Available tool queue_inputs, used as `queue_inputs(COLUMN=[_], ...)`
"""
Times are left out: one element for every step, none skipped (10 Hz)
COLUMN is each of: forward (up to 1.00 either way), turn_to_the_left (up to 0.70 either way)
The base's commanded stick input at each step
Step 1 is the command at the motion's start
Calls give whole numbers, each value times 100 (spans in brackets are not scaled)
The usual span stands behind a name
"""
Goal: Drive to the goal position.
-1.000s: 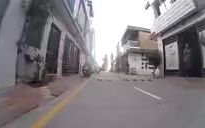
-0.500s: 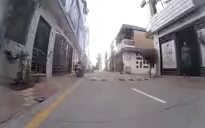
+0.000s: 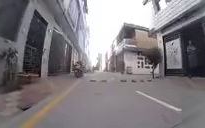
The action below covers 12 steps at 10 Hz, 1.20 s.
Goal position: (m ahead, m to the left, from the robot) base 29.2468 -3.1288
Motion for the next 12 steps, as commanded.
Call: queue_inputs(forward=[85, 85, 85, 85, 85, 85, 85, 85, 85, 85, 85, 85], turn_to_the_left=[0, 0, 0, 0, 0, 0, 0, 0, 0, 0, 0, 0])
